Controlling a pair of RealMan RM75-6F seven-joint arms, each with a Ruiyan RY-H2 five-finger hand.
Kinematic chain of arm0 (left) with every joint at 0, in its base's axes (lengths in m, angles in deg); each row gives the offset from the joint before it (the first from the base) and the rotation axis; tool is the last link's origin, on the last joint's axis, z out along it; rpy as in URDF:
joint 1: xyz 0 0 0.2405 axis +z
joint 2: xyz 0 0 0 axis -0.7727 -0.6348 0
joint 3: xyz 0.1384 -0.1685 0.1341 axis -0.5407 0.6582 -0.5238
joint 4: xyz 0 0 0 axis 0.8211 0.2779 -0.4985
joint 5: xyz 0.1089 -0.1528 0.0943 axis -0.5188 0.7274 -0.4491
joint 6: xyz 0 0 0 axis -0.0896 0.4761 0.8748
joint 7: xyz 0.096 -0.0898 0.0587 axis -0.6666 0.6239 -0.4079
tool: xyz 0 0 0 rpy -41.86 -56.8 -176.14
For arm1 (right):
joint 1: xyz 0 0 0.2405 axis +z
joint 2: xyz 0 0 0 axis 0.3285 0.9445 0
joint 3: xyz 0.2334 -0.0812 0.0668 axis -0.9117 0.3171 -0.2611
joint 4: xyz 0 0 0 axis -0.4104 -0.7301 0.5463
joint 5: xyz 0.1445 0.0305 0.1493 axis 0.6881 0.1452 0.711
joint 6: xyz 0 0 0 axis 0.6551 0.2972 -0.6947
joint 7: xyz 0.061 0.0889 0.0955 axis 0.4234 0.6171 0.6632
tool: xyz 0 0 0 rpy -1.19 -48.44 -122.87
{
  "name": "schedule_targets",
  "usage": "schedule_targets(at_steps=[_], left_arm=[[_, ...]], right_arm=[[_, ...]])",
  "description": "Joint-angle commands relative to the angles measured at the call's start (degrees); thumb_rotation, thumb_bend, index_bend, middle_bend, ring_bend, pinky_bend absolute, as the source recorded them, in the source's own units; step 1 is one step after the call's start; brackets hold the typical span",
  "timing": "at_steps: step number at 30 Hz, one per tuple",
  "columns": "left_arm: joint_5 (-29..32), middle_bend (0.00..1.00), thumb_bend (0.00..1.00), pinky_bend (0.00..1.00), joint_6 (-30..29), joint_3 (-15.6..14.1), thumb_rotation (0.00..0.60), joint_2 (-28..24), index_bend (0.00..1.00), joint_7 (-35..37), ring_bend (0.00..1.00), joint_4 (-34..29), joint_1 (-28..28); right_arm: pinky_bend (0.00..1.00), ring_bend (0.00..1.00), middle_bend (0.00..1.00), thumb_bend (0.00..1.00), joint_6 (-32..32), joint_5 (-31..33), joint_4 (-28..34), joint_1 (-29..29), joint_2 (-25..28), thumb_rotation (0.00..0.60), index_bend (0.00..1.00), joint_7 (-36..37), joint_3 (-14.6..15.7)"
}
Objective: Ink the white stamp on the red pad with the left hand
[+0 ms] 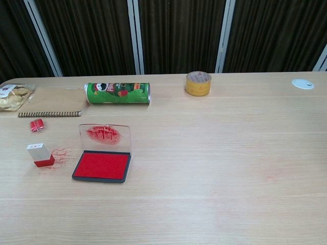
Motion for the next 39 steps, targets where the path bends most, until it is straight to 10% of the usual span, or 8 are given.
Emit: schedule_targets(at_steps=[1,6,11,14,27,39], left_arm=[[0.12,0.00,0.00,0.00,0.05,0.04,0.600,-0.08,0.00,-0.20,0.00,-0.15,0.02],[0.14,0.00,0.00,0.01,0.27,0.10,0.600,-0.08,0.00,0.04,0.01,0.04,-0.12],[-0.49,0.00,0.00,0.63,0.34,0.65,0.600,1.69,0.00,2.80,0.65,2.02,-1.00],[1.19,0.00,0.00,0.77,3.52,1.48,0.600,3.94,0.00,3.70,0.80,3.13,-2.79],[16.73,0.12,0.01,0.88,20.83,7.03,0.600,13.40,0.17,-13.23,0.90,-0.51,-12.94],[25.07,0.42,0.30,0.90,25.66,7.60,0.600,21.20,0.38,-14.50,0.92,5.12,-15.71]], right_arm=[[0.00,0.00,0.00,0.00,-0.05,-0.05,0.02,0.00,0.04,0.600,0.00,-0.08,0.04],[0.00,0.00,0.00,0.00,-0.30,-0.01,0.02,0.04,-0.06,0.600,0.00,-0.30,0.10],[0.00,0.00,0.00,0.00,-1.02,0.38,0.42,0.07,0.11,0.600,0.00,-0.69,0.24],[0.00,0.00,0.00,0.00,-1.27,0.64,0.98,0.14,0.40,0.600,0.00,-0.81,0.11],[0.00,0.00,0.00,0.00,-3.75,2.76,0.19,0.44,0.81,0.600,0.00,0.04,0.06],[0.00,0.00,0.00,0.00,-4.67,3.85,-0.28,0.50,0.94,0.600,0.00,0.93,-0.08]])
